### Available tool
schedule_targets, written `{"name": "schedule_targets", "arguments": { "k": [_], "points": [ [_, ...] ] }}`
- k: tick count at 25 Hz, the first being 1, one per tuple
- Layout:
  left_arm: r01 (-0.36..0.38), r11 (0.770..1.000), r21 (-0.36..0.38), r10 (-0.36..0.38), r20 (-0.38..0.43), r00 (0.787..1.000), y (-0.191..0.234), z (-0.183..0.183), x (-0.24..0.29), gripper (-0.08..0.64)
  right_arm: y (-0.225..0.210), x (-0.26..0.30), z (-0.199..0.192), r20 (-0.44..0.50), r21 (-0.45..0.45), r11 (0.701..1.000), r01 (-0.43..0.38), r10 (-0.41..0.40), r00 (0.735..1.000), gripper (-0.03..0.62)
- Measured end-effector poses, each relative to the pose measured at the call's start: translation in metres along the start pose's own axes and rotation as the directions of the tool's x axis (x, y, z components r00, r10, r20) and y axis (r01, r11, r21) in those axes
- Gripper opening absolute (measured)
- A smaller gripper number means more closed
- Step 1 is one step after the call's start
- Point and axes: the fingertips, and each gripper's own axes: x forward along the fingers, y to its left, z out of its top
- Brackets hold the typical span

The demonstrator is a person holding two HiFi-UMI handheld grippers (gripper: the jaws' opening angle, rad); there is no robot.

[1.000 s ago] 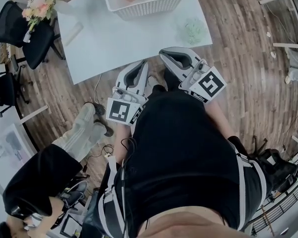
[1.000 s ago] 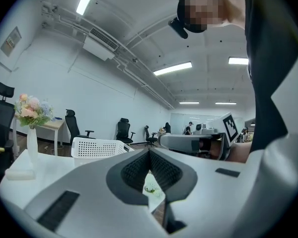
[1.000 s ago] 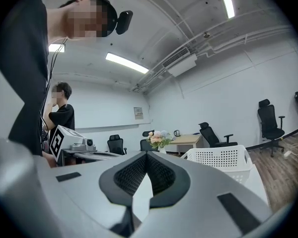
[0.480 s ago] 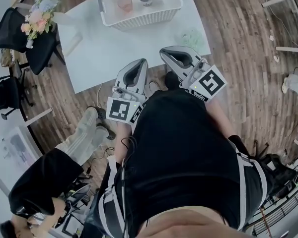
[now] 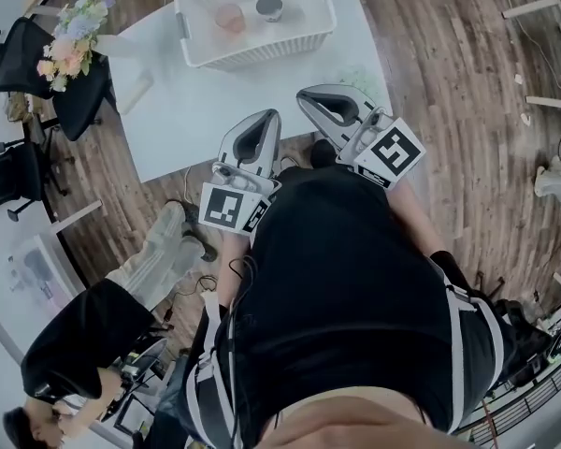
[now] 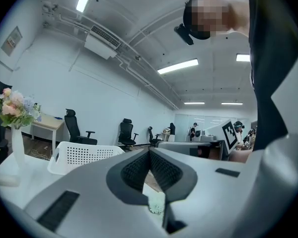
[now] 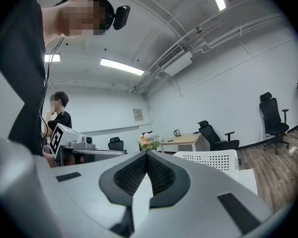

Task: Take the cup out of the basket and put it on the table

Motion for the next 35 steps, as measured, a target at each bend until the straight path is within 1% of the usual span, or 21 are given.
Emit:
{"name": "schedule_targets", "arguments": {
  "k": [6, 10, 14, 18, 22, 26, 29, 35],
  "points": [
    [-0.060, 0.998, 0.001, 0.060, 0.013, 0.998, 0.001, 0.002, 0.022, 0.021, -0.022, -0.004, 0.002, -0.011, -0.003, 1.000, -0.027, 0.027, 1.000, 0.018],
    [-0.077, 0.997, -0.003, 0.077, 0.003, 0.997, 0.003, 0.002, 0.031, 0.021, -0.033, 0.001, 0.001, -0.027, -0.009, 0.998, -0.056, 0.056, 0.998, 0.018],
    [-0.079, 0.997, 0.003, 0.079, -0.019, 0.997, 0.014, 0.003, 0.035, 0.020, -0.038, 0.011, 0.004, -0.024, -0.004, 0.998, -0.061, 0.060, 0.998, 0.018],
    [-0.063, 0.998, -0.004, 0.063, -0.024, 0.998, 0.028, 0.004, 0.034, 0.020, -0.039, 0.022, 0.002, -0.029, -0.016, 0.999, -0.044, 0.043, 0.999, 0.018],
    [-0.033, 0.999, 0.010, 0.033, -0.031, 0.999, 0.040, 0.006, 0.034, 0.021, -0.040, 0.033, -0.001, -0.034, -0.020, 1.000, -0.009, 0.009, 0.999, 0.018],
    [-0.009, 1.000, 0.018, 0.010, -0.032, 0.999, 0.051, 0.008, 0.030, 0.021, -0.034, 0.047, -0.001, -0.037, -0.025, 1.000, 0.008, -0.009, 0.999, 0.018],
    [0.005, 0.999, 0.032, -0.004, -0.036, 0.999, 0.060, 0.009, 0.028, 0.021, -0.032, 0.057, -0.002, -0.050, -0.035, 0.999, 0.019, -0.021, 0.999, 0.018],
    [0.020, 0.999, 0.025, -0.019, -0.056, 0.998, 0.077, 0.002, 0.026, 0.021, -0.035, 0.072, -0.010, -0.093, -0.054, 0.998, 0.035, -0.040, 0.995, 0.018]
  ]
}}
